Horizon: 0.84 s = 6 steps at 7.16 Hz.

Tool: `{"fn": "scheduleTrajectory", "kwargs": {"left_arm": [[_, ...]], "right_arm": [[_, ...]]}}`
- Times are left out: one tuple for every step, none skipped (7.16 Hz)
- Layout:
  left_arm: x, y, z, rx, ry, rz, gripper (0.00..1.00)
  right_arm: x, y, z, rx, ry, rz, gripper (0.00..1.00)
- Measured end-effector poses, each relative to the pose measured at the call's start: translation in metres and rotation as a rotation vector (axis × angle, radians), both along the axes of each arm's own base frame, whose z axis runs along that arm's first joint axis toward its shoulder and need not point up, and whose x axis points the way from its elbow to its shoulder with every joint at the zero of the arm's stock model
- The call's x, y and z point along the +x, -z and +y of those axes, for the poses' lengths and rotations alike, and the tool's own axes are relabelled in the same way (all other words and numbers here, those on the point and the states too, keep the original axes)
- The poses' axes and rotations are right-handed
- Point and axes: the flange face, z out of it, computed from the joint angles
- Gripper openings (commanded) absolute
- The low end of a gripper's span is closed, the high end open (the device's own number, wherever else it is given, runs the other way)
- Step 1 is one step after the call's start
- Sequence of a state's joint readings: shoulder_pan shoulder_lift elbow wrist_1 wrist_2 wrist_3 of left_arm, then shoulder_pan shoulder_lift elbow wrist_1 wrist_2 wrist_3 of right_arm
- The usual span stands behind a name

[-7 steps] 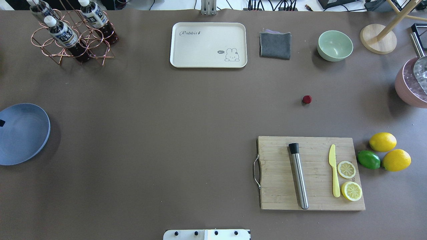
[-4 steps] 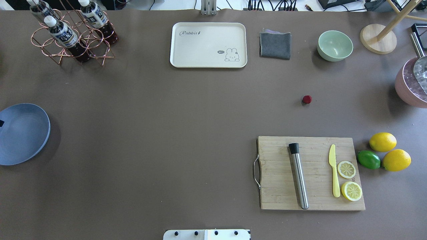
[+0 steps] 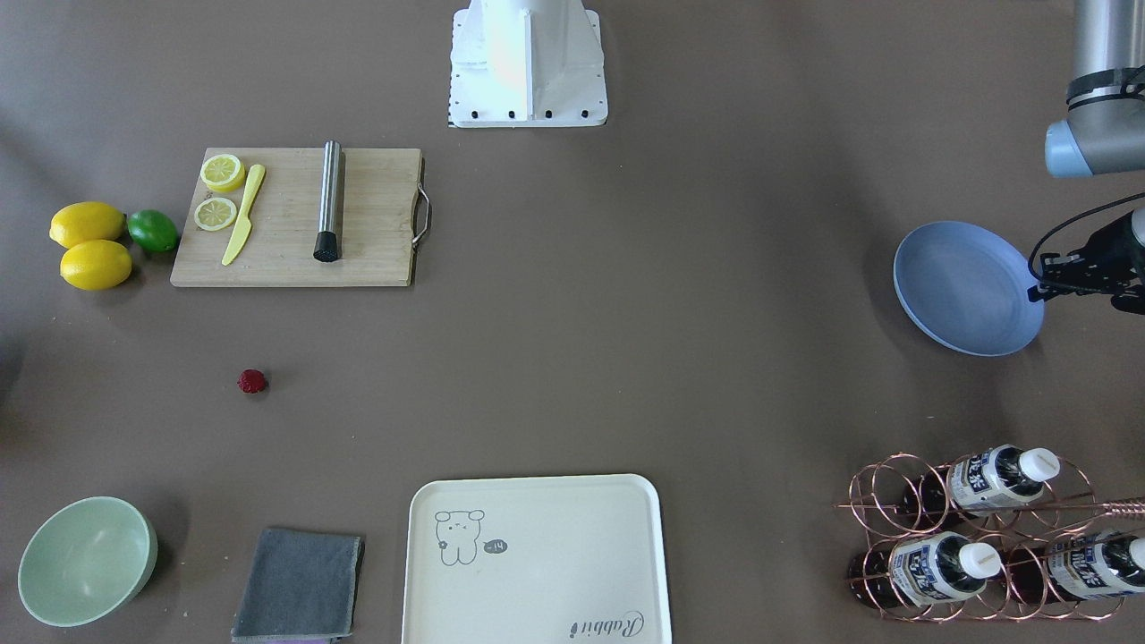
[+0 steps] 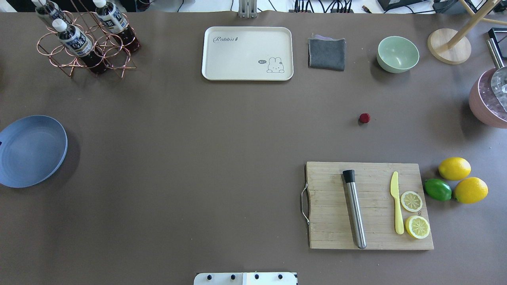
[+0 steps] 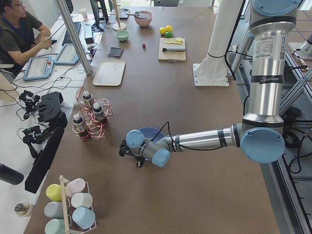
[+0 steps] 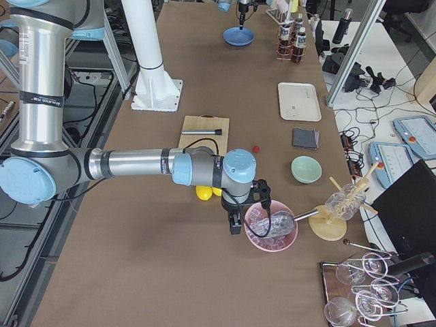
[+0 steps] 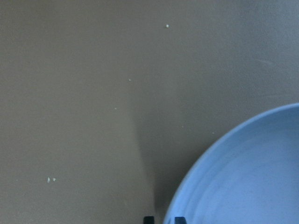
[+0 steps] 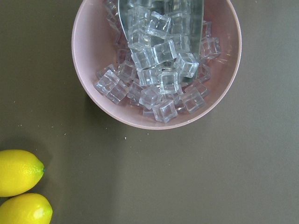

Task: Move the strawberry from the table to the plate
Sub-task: 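Push the blue plate toward the table center with the left gripper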

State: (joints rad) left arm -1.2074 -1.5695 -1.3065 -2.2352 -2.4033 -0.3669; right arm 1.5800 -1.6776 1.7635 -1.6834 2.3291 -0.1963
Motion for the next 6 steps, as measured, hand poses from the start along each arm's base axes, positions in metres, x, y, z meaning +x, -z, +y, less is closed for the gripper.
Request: {"fn": "scheduleTrajectory", "kwargs": {"left_arm": [[0.002, 0.012, -0.002, 0.011, 0.004, 0.021, 0.0], [0.005, 0.038, -0.006, 0.01, 0.026, 0.059, 0.0], [0.015, 0.081, -0.008, -0.012, 0.07, 0.103, 0.0], [0.046, 0.137, -0.002, -0.054, 0.106, 0.145, 0.0], [0.092, 0.191, 0.008, -0.094, 0.131, 0.17, 0.0], [0.146, 0.241, 0.018, -0.123, 0.158, 0.193, 0.0]], "right_arm": [[0.0, 0.0, 0.0, 0.0, 0.0, -0.001, 1.0], [0.0, 0.0, 0.0, -0.001, 0.0, -0.001, 1.0], [0.0, 0.001, -0.001, 0.0, 0.0, -0.002, 1.0], [-0.002, 0.004, -0.003, 0.008, 0.004, -0.004, 1.0], [-0.007, 0.012, -0.01, 0.021, 0.011, -0.006, 1.0], [-0.017, 0.024, -0.022, 0.027, 0.01, -0.009, 1.0]]}}
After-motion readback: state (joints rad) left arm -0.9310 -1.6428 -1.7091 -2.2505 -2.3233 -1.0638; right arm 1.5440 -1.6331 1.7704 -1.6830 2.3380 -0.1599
